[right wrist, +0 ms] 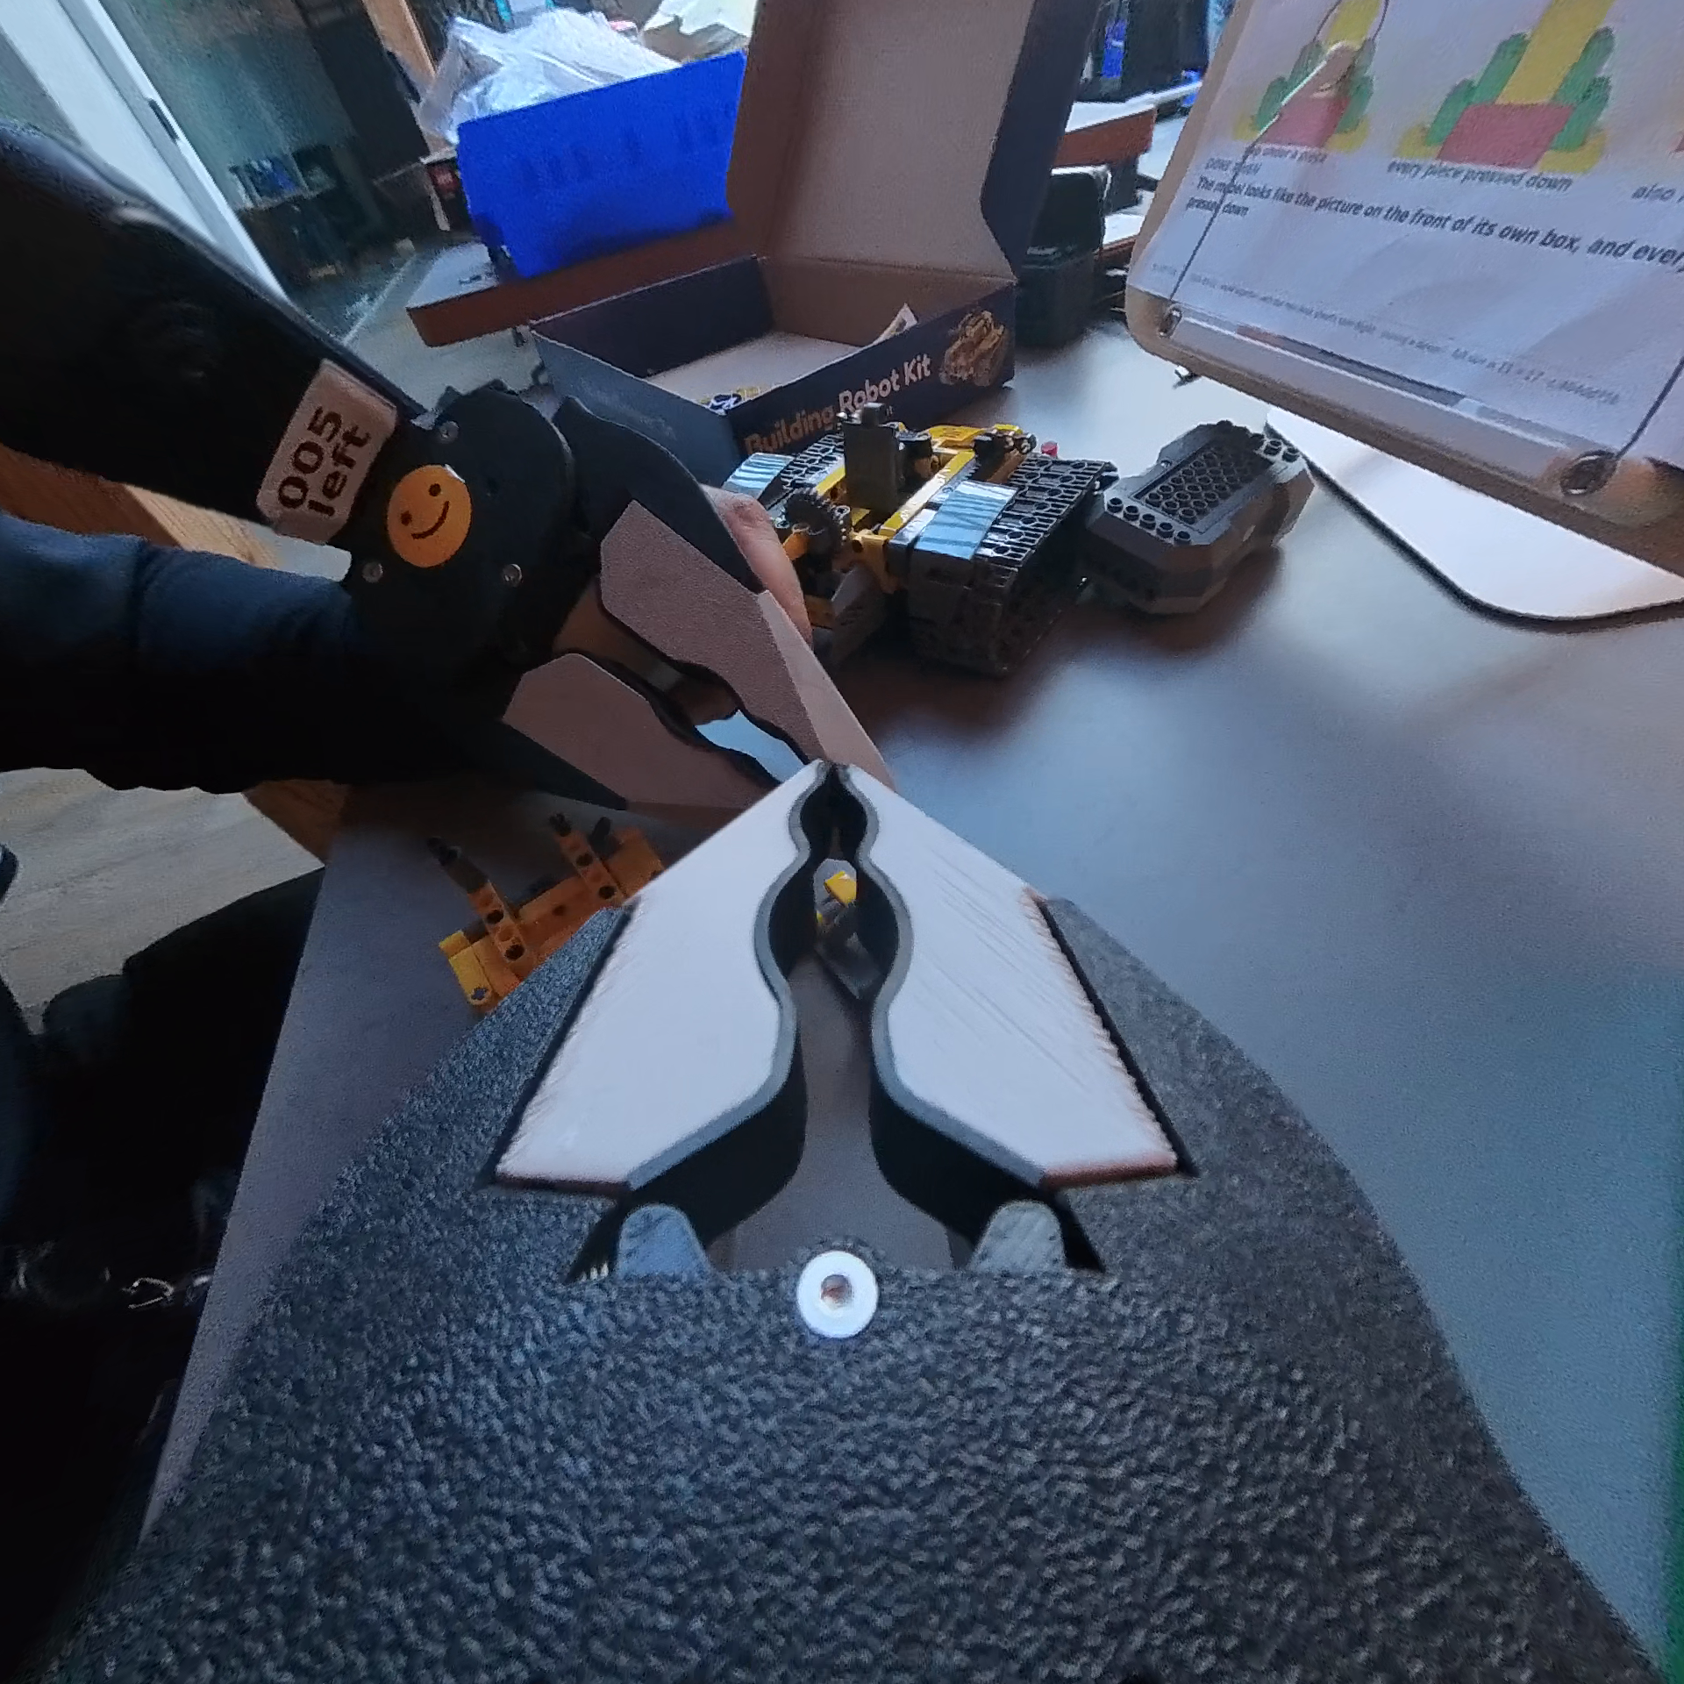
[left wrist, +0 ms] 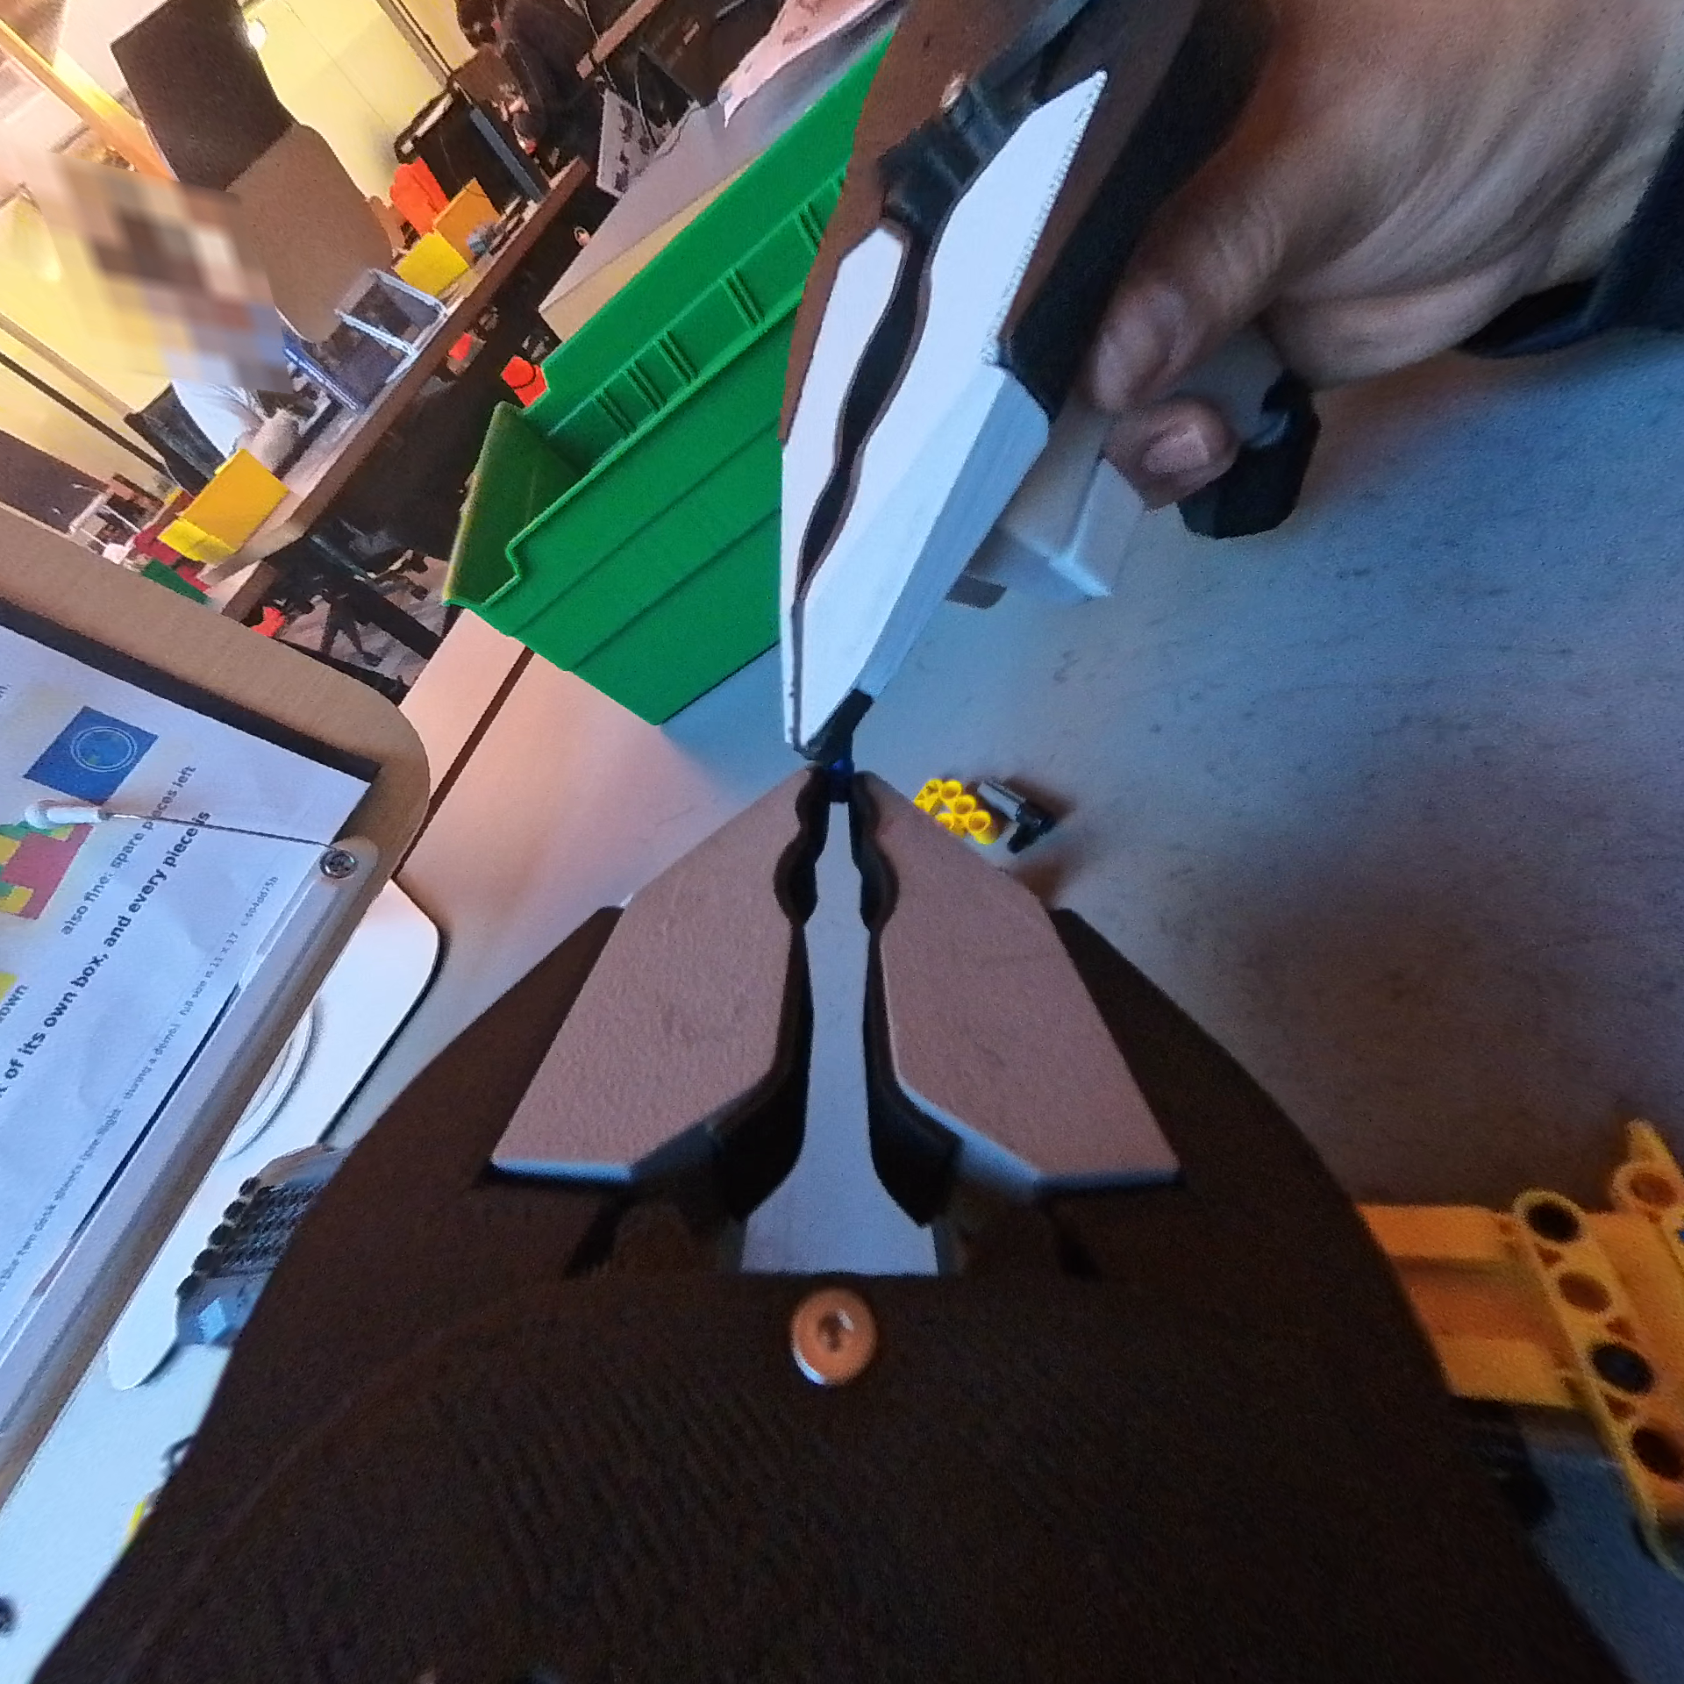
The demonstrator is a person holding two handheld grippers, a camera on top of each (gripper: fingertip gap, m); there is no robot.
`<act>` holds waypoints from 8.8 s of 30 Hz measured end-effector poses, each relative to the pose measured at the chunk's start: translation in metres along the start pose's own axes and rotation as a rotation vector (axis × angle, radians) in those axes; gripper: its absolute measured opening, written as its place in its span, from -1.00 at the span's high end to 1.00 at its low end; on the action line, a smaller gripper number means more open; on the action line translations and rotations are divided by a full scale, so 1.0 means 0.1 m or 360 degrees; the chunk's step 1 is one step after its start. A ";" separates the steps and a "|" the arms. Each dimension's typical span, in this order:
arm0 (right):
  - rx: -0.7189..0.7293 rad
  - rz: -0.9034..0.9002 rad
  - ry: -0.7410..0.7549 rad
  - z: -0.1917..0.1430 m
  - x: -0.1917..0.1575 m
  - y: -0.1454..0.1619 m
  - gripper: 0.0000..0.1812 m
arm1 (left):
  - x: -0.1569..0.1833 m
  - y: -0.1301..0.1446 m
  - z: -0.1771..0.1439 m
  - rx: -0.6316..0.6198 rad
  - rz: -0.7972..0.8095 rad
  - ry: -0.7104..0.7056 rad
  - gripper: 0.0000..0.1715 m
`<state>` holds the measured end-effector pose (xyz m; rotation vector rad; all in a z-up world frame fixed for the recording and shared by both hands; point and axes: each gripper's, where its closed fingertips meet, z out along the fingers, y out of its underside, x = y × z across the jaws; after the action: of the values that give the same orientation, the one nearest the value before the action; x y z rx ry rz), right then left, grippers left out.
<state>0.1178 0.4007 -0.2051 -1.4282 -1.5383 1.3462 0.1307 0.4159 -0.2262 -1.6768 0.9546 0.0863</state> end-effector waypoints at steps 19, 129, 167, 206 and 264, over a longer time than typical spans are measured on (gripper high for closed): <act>-0.0008 -0.0084 0.0080 0.02 0.03 0.00 0.98 | -0.04 0.01 -0.01 -0.0002 -0.0067 -0.0012 0.98; -0.0332 -0.0969 0.0592 -0.20 0.14 0.13 1.00 | 0.20 -0.08 -0.05 0.0174 -0.0865 0.0630 0.99; -0.0113 -0.0716 0.0104 -0.15 -0.16 0.13 0.91 | 0.28 -0.24 -0.26 0.0291 -0.1337 0.1085 0.99; -0.0453 -0.0853 0.0566 -0.10 0.30 0.39 1.00 | 0.34 0.02 -0.10 0.0060 -0.0865 0.0806 0.99; -0.0523 -0.0557 0.0753 -0.15 0.63 0.51 1.00 | -0.15 0.44 0.07 -0.0357 -0.0211 -0.0049 0.99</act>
<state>0.1339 0.4592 -0.2606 -1.4481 -1.6264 0.5177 0.0964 0.4287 -0.2557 -1.9353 0.8321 0.1343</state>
